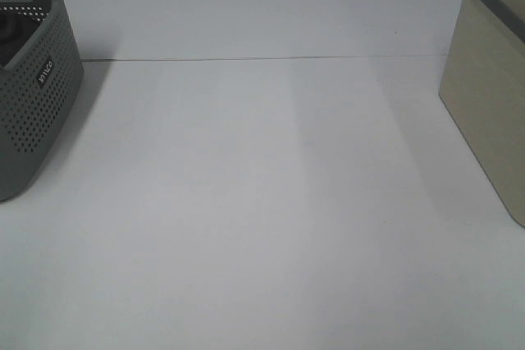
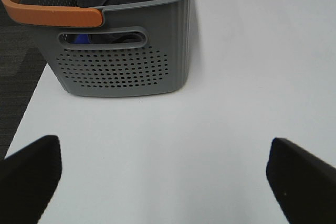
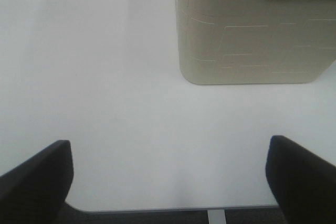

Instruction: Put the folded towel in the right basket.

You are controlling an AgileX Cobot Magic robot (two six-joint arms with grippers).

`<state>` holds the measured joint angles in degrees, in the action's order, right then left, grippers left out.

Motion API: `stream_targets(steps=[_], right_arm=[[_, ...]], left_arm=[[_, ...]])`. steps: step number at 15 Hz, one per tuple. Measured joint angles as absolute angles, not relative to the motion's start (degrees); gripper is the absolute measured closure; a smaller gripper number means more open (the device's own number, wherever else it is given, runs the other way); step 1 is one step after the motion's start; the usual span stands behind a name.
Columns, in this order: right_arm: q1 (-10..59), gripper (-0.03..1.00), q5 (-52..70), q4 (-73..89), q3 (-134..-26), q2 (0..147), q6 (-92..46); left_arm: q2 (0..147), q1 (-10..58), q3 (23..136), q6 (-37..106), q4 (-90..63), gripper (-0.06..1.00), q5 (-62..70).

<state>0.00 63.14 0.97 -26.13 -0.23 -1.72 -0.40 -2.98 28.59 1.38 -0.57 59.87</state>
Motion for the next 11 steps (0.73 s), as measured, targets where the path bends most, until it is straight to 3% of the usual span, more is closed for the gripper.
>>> stream_targets(steps=[11], right_arm=[[0.0,0.01,63.1,1.0,-26.1,-0.2,-1.7]], left_arm=[[-0.4,-3.0,28.6,1.4,-0.6,-0.05,59.9]])
